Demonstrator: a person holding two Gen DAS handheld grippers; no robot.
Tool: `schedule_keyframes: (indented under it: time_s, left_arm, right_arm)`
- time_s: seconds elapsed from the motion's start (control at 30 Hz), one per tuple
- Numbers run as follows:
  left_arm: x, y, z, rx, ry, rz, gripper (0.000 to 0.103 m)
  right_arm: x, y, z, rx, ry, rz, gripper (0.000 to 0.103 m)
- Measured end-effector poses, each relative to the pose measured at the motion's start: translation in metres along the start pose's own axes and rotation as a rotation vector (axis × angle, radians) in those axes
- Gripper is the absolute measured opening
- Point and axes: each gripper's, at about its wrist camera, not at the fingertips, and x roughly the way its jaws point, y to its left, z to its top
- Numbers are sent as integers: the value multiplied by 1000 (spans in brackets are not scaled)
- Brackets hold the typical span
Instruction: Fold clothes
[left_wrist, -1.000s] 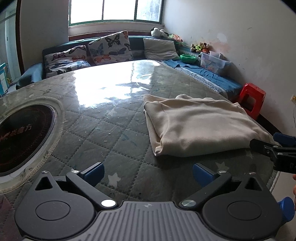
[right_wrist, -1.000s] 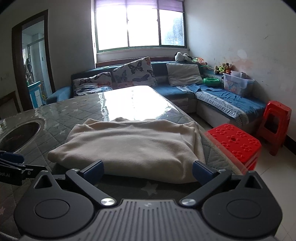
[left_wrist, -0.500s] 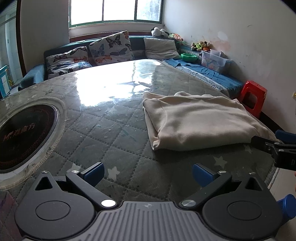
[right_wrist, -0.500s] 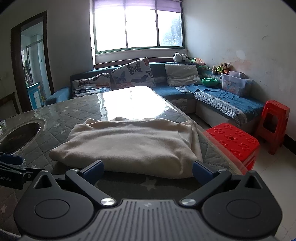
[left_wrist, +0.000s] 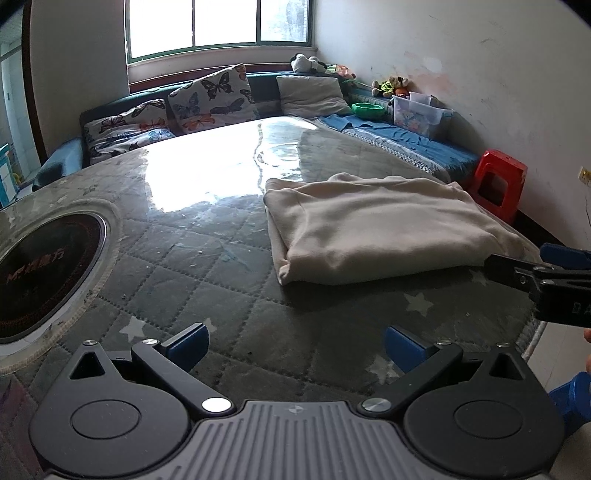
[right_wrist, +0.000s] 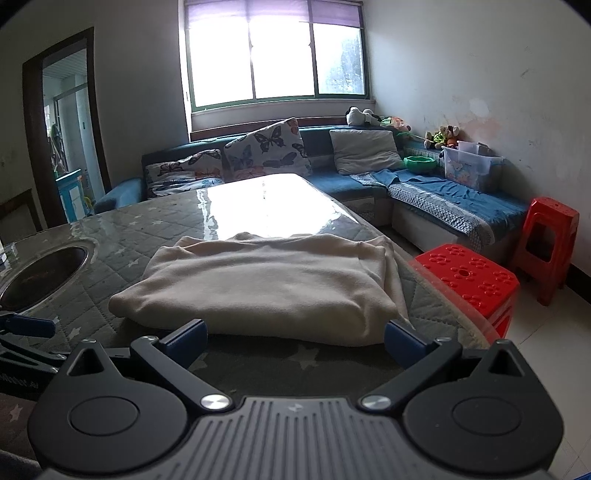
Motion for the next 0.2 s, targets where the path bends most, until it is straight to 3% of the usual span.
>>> schedule_keyframes:
  time_s: [0.2]
  left_arm:
    - [-1, -7, -6, 19, -3, -3, 103]
  right_arm:
    - [-2, -1, -2, 3, -7, 0, 103]
